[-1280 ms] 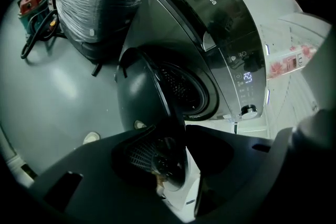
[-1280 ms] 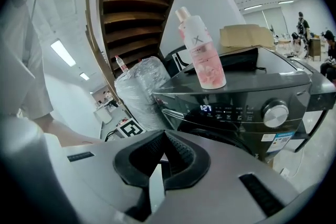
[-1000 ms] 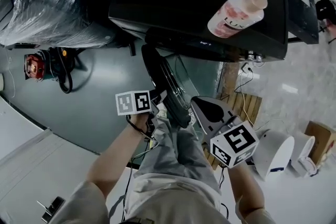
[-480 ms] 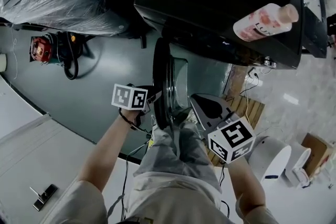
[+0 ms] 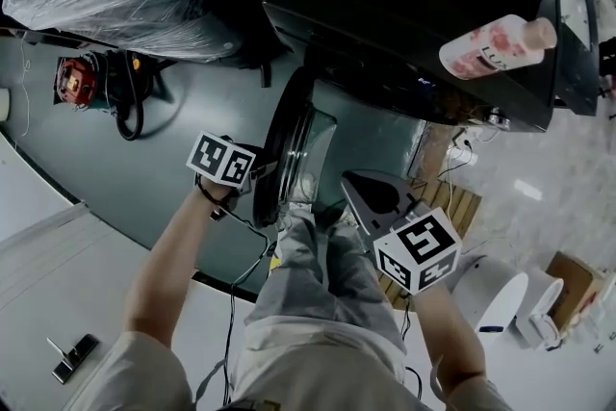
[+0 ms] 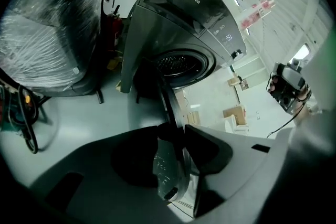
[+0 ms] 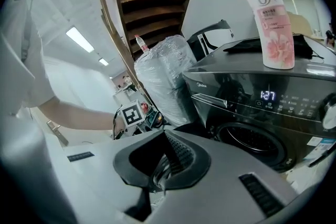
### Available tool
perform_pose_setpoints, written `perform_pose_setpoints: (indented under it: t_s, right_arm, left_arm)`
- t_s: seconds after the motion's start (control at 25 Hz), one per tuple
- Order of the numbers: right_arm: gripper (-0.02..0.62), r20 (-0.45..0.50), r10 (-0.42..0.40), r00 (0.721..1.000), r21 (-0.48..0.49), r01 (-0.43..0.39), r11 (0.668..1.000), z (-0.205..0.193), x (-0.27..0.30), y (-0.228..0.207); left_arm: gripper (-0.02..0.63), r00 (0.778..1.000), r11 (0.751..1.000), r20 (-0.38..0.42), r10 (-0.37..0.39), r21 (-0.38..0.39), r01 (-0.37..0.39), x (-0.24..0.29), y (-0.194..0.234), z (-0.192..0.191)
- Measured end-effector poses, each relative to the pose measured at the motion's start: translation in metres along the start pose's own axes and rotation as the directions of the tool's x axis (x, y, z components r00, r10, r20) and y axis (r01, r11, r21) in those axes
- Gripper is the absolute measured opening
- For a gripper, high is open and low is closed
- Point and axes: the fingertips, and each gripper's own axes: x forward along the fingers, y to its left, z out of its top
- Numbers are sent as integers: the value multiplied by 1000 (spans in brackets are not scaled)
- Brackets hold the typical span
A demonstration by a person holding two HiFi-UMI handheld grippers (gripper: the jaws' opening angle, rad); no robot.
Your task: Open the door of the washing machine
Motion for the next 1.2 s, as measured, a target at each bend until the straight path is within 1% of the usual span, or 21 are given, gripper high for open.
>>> perform_pose_setpoints:
  t_s: [0.12,0.24,0.32,0.44,0.52,0.68,0.76,0.92,1.2]
  right_arm:
    - [28,3,-9,1000,-26,9,1000,6,2,3]
    - [28,10,-2,1000,-53,3,999,11,4,8]
    - [28,18,-6,1000,-60,7,998,14,4,10]
    - [28,27,-25,999,-57,27,998,17,5,9]
    - [28,31,-32,999,-56,34,998,19,5,8]
    - [28,29,-51,998,-50,52,997,19,4,4]
    - [28,30,-61,998,-51,63,997,20,3,2]
    - [28,37,-81,996,-53,83,995,22,1,1]
    - [28,49,-132,990,-27,133,991,21,-8,-3]
  left_arm:
    - [178,998,997,-55,16,73,-12,-4,7,-1]
    - [184,991,990,-132,16,138,2,-6,13,-1]
    - [186,985,987,-172,11,159,16,-8,17,-2]
    - [186,978,983,-208,12,181,27,-14,25,-2]
    - [186,976,982,-219,9,188,33,-17,30,-2]
    - [181,978,985,-208,4,171,33,-24,41,-3]
    - [178,975,981,-219,26,192,17,-27,47,-2]
    - [175,962,967,-258,83,253,-16,-35,60,2]
    - [172,956,957,-259,138,282,-61,-49,84,7]
